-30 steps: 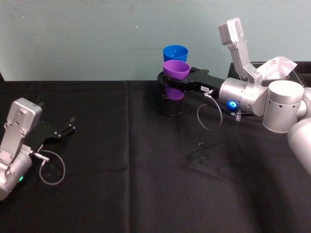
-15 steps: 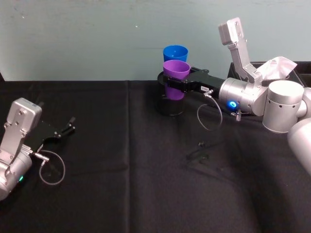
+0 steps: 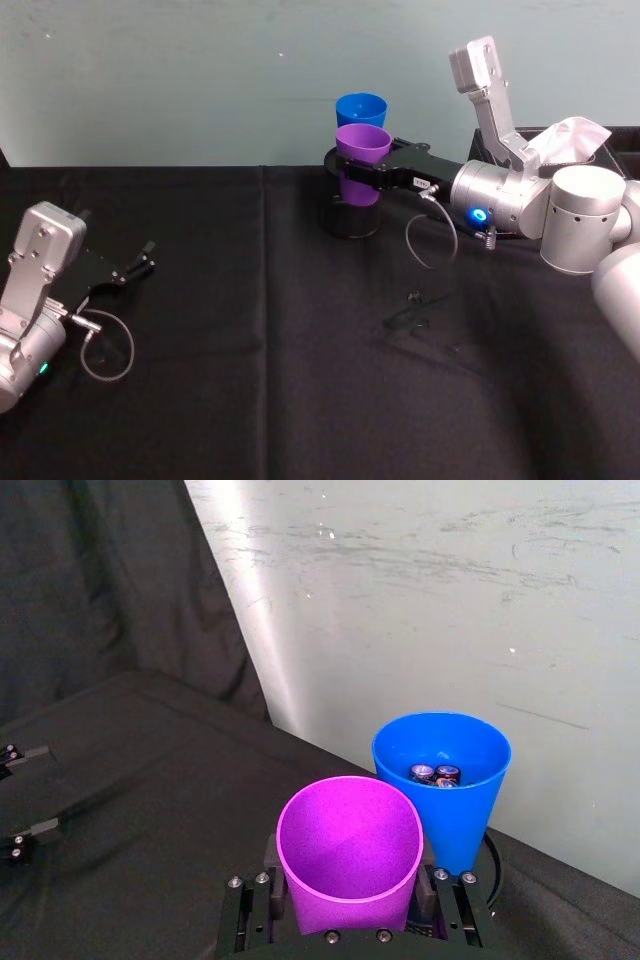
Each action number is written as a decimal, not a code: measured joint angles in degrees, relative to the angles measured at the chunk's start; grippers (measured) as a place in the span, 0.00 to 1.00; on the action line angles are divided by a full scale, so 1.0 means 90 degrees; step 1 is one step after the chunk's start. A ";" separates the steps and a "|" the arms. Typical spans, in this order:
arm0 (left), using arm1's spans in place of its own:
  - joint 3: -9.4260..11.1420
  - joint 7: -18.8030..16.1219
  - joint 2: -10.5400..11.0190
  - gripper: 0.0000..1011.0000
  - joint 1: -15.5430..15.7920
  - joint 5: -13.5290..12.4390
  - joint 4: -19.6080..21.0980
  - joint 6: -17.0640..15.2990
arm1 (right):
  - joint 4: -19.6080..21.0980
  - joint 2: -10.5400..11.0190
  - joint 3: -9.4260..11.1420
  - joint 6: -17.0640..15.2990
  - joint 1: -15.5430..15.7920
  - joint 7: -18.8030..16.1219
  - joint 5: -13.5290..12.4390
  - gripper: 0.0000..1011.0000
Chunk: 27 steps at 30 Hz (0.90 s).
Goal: Pick up one cup with a gripper and tap it against the other cup.
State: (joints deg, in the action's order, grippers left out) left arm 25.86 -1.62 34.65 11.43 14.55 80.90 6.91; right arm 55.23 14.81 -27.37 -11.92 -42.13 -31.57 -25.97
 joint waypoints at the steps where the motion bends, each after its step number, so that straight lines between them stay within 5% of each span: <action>1: 0.0000 0.0000 0.0000 0.99 0.0000 0.0000 0.0000 0.0000 | 0.0000 0.0000 0.0000 0.0000 0.0000 0.0000 0.0000 0.72; 27: 0.0000 0.0000 0.0000 0.99 0.0000 0.0000 0.0000 0.0000 | 0.0000 0.0000 0.0000 0.0000 0.0000 0.0000 0.0000 0.72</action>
State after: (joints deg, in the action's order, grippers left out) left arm 25.86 -1.62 34.65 11.43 14.54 80.90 6.91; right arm 55.23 14.81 -27.37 -11.91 -42.13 -31.57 -25.97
